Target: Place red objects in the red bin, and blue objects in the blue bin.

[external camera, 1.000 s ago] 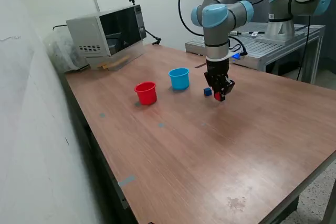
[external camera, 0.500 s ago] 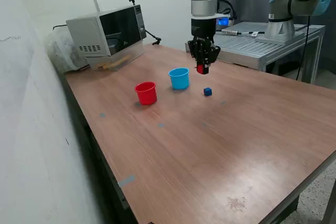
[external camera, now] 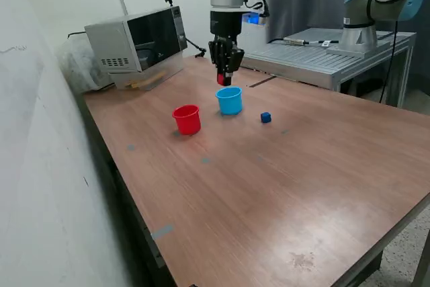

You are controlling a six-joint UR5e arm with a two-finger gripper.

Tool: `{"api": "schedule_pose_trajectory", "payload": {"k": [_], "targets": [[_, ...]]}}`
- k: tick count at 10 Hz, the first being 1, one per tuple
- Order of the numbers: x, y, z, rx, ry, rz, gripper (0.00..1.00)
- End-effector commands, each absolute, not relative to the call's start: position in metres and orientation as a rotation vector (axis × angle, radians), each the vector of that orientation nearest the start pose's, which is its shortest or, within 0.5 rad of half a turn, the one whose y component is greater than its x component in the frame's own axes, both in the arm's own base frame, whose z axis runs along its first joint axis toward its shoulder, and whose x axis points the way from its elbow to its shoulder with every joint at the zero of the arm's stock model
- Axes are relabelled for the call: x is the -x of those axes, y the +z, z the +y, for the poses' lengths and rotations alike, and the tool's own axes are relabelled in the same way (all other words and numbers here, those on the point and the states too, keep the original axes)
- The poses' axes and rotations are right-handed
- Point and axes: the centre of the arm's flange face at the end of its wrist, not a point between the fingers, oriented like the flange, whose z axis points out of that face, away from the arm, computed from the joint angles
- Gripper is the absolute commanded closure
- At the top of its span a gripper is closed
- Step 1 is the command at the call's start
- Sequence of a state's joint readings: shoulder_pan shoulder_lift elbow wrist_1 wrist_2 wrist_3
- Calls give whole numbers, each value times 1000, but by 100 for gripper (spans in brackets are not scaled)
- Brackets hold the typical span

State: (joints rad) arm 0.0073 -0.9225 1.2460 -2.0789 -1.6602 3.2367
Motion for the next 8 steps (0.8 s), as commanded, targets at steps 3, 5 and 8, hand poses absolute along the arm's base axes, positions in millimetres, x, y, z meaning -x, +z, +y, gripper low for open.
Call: {"api": "schedule_pose_trajectory", "payload": {"k": [3,5,8], "targets": [[784,264,-16,1976,302,2478,100],[783,261,28,1902,294,2528,100],[782,244,38,1886,262,2520,100]]}}
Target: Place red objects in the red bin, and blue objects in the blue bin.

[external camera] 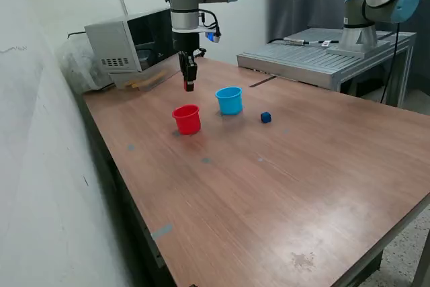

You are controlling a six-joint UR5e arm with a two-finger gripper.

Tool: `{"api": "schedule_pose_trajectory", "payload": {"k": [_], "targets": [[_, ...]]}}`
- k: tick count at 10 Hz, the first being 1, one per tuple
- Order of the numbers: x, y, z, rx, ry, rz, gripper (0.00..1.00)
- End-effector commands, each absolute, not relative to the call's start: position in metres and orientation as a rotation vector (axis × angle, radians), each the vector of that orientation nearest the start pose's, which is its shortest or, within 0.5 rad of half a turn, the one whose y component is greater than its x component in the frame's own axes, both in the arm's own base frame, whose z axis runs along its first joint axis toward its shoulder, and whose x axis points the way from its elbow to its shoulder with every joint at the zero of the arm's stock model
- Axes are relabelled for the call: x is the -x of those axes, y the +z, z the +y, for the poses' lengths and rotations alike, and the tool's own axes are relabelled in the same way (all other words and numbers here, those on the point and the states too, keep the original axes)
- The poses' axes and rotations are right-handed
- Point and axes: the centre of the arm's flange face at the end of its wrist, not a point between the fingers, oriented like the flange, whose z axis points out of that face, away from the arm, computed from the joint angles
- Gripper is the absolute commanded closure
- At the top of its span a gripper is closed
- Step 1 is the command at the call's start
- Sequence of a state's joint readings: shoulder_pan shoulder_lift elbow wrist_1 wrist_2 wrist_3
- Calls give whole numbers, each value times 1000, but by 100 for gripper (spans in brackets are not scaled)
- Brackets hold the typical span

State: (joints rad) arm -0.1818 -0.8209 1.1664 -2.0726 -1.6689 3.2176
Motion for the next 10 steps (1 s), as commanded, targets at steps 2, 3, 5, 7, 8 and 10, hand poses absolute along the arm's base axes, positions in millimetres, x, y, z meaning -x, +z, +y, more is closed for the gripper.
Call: {"api": "schedule_pose_trajectory", "payload": {"k": [2,3,5,7,8,10], "targets": [[780,221,31,1886,219,2496,100],[779,217,29,1889,213,2491,100],[782,198,27,1886,186,2476,100],[785,203,32,1894,200,2480,100],[790,205,35,1908,217,2476,100],[798,212,38,1927,247,2477,100]]}}
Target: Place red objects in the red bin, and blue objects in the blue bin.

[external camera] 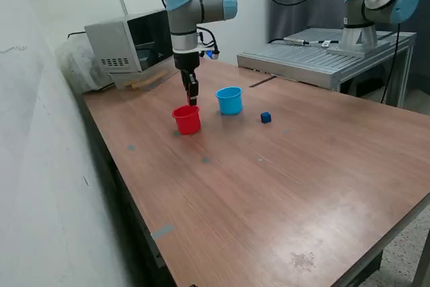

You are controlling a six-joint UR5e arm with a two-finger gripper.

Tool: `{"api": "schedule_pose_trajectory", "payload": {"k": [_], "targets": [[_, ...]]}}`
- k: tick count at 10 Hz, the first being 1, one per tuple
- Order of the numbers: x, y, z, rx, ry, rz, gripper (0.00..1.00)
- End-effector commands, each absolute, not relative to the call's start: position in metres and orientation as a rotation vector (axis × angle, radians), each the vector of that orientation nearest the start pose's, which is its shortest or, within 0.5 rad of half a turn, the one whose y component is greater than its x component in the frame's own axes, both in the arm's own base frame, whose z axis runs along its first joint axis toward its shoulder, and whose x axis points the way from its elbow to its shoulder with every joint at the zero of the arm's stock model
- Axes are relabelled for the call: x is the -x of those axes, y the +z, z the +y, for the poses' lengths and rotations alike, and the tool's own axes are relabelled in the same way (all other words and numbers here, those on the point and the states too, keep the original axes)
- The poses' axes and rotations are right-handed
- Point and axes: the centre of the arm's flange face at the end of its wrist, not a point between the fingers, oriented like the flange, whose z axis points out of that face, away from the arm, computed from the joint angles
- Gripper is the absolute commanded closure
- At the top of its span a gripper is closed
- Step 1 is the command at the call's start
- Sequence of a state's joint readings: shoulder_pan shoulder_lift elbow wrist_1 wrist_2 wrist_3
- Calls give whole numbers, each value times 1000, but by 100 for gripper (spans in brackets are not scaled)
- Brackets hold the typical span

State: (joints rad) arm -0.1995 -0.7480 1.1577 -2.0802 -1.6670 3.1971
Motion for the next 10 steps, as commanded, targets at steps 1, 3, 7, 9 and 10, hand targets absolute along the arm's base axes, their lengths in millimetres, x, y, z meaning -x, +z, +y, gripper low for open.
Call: {"api": "schedule_pose_trajectory", "payload": {"k": [1,3,7,9,10], "targets": [[803,221,41,1928,270,2489,100],[807,228,46,1929,293,2500,100],[803,211,65,1908,259,2493,100],[803,211,65,1908,259,2493,100],[803,212,65,1909,261,2494,100]]}}
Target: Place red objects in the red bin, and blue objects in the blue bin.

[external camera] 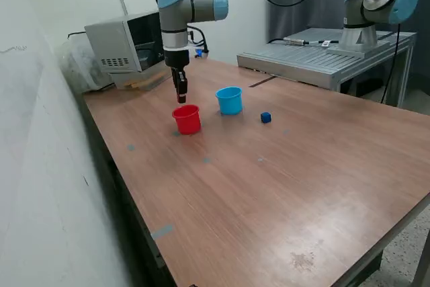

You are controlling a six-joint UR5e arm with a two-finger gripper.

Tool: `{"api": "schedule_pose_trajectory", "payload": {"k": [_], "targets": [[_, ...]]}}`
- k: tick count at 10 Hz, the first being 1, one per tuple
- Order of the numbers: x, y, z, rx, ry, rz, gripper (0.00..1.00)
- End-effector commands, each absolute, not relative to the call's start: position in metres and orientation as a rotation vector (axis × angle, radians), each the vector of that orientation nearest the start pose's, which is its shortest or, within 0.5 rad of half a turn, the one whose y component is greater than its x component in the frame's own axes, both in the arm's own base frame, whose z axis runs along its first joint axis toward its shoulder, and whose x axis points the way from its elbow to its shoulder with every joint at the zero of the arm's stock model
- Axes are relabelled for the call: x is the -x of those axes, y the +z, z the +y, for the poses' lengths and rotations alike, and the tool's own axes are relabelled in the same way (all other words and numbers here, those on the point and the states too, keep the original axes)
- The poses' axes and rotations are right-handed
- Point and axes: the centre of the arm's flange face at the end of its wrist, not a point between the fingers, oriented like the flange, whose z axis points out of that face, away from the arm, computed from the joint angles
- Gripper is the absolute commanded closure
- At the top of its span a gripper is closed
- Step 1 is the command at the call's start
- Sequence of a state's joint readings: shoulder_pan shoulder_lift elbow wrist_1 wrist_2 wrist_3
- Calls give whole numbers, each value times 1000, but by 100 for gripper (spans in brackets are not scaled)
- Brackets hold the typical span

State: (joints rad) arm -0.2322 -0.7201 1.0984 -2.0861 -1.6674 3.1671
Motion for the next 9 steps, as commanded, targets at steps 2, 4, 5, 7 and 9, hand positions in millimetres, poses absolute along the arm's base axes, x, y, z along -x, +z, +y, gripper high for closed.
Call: {"api": "schedule_pose_trajectory", "payload": {"k": [2,4,5,7,9], "targets": [[803,213,65,1909,263,2495,0],[803,213,65,1907,265,2493,0],[803,212,65,1907,263,2492,0],[803,211,63,1910,261,2489,0],[796,211,55,1906,267,2453,0]]}}
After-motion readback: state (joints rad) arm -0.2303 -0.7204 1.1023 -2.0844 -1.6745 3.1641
